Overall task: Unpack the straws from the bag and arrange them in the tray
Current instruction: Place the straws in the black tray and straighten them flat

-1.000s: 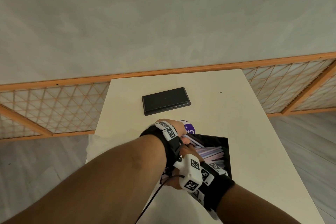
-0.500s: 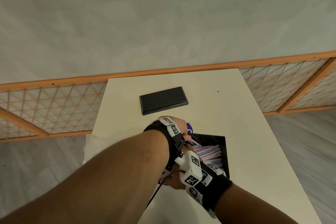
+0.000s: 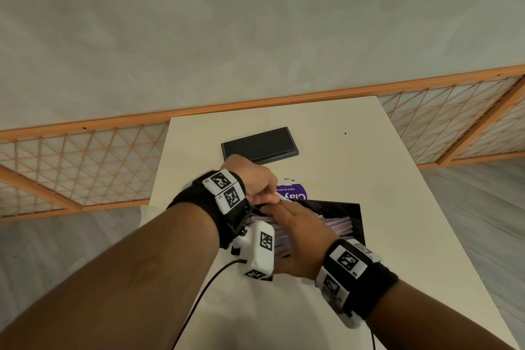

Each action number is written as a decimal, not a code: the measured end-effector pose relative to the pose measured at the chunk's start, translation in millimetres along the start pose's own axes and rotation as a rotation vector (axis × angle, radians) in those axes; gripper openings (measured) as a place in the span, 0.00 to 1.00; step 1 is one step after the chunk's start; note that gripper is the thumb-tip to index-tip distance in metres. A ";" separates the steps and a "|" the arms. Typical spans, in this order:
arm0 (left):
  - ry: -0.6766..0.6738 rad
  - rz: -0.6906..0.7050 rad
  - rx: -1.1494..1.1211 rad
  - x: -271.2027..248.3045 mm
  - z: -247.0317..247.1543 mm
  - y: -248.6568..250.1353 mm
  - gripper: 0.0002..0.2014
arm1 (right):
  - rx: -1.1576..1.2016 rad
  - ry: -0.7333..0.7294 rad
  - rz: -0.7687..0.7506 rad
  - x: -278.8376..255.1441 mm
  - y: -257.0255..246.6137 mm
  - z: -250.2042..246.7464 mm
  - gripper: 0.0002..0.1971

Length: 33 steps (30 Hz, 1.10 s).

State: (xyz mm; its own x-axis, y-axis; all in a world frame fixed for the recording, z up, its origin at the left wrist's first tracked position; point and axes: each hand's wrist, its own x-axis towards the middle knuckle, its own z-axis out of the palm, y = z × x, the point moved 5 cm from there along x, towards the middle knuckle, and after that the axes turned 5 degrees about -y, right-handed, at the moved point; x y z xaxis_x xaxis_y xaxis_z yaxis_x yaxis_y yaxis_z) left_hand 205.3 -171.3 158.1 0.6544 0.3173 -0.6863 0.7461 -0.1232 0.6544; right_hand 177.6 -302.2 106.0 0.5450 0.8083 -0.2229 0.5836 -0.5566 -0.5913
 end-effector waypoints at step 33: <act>0.438 0.601 0.228 -39.7 -58.2 -17.7 0.15 | -0.108 0.016 0.201 -11.2 16.0 -12.3 0.30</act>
State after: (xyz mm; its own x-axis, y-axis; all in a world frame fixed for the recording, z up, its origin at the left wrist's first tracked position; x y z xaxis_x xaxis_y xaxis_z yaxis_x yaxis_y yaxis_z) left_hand 158.9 -127.0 192.2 0.8816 0.4717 -0.0153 0.3167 -0.5672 0.7602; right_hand 188.3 -322.5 108.6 0.6656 0.6766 -0.3149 0.5230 -0.7239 -0.4499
